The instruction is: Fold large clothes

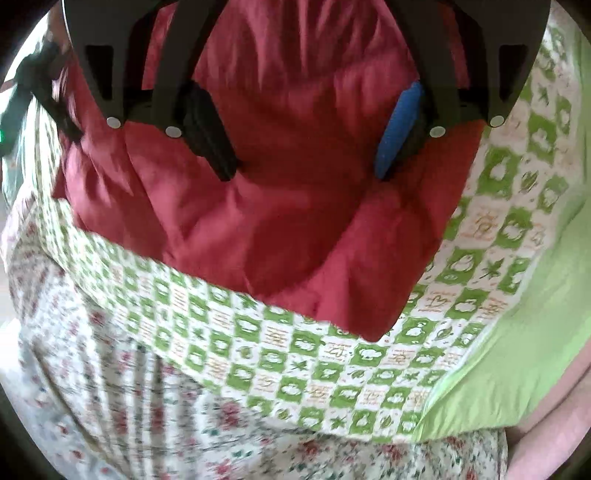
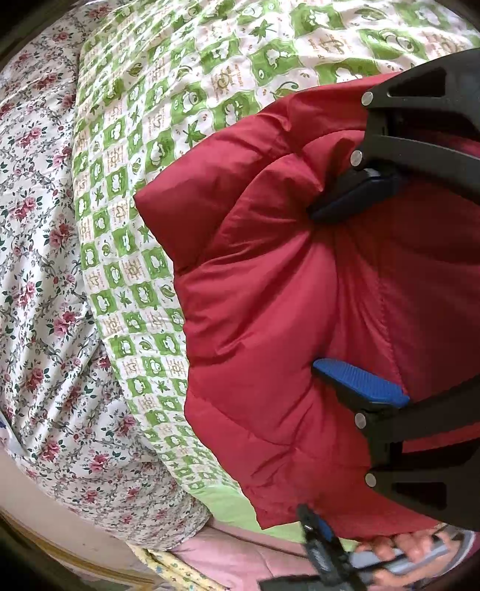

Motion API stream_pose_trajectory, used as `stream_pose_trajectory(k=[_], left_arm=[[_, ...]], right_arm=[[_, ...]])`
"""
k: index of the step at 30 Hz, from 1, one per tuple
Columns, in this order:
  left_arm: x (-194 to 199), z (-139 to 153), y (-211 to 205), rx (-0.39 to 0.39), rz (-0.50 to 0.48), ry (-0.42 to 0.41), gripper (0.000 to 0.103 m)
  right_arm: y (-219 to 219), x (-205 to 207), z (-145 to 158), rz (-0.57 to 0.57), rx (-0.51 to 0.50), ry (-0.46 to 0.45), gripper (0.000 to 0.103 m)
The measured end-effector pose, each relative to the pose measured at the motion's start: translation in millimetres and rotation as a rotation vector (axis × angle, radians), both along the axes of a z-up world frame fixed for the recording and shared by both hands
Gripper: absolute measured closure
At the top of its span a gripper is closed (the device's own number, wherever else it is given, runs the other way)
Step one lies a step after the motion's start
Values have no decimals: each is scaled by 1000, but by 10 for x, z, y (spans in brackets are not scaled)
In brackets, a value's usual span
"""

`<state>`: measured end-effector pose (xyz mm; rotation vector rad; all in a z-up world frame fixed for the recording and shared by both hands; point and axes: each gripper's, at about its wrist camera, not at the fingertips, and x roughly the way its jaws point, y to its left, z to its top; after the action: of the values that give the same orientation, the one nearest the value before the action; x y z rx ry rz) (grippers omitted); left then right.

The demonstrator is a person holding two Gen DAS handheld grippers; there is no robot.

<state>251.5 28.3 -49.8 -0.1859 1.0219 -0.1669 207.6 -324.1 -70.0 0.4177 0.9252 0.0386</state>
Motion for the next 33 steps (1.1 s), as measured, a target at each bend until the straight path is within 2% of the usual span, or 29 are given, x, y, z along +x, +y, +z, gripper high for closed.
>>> stream_pose_trajectory(k=[2, 5, 8, 12, 17, 22, 26, 30, 33], left_arm=[[-295, 66, 19, -25, -31, -36, 25], [-671, 164, 37, -23, -67, -82, 25], [-1033, 201, 77, -58, -103, -100, 25], [-1347, 192, 54, -20, -133, -117, 25], [-1407, 50, -22, 41, -155, -97, 25], [-1396, -108, -116, 112, -154, -97, 23], [-1406, -153, -146, 138, -143, -98, 20], [-1421, -172, -178, 165, -139, -100, 19], [-1422, -176, -170, 165, -137, -100, 18]], right_arm=[[2, 3, 0, 0, -1, 3, 26], [17, 7, 5, 0, -10, 4, 26], [14, 8, 8, 2, -9, 2, 26], [24, -143, 157, 10, -3, -35, 26], [217, -759, 503, 54, -53, -113, 24], [485, -1277, 440, 109, -122, -91, 24], [531, -1419, 252, 107, -211, -67, 24], [420, -1359, 83, 82, -151, -55, 22], [445, -1351, 62, 75, -166, -57, 21]])
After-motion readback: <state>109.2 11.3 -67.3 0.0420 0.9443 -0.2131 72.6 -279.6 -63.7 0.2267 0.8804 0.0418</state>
